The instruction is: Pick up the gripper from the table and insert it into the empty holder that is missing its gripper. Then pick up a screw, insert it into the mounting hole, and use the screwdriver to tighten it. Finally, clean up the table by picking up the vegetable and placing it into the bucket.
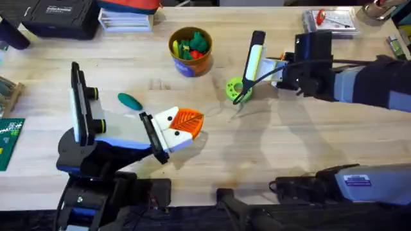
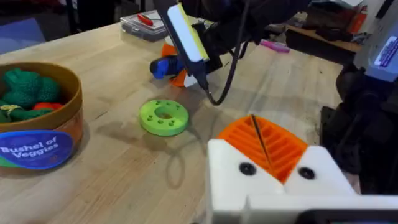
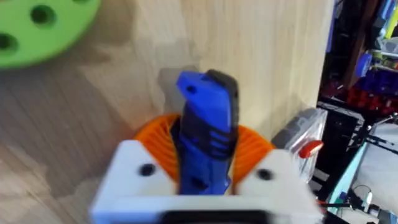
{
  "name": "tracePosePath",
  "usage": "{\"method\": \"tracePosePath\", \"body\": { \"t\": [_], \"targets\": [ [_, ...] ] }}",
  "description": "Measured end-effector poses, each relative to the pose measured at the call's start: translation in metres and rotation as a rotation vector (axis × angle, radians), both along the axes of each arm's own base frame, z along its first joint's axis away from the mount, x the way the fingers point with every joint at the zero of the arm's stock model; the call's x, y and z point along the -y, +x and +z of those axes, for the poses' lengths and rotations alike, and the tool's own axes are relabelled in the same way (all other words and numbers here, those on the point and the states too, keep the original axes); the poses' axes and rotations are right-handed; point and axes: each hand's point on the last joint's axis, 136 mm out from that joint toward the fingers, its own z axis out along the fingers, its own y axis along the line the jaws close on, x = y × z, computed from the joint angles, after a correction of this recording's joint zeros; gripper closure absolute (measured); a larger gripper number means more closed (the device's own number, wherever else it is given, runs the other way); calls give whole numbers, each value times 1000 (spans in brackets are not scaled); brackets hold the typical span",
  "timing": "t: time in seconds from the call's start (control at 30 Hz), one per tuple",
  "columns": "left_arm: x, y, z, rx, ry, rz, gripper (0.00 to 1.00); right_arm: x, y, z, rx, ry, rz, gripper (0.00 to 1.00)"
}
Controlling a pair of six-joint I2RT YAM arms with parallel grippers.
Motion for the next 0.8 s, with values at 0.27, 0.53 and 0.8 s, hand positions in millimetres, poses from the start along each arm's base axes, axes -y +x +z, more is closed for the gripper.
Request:
{"method": "tracePosePath", "body": {
  "t": [0.27,0.53,0.8],
  "targets": [
    [0,0,0,0,0,0,997,1,5,15,34,79,-86,10],
    [0,0,0,0,0,0,997,0,-9,37,69,244,-224,7],
    [0,0,0,0,0,0,986,-25,-39,107,115,595,-336,7]
  ]
}}
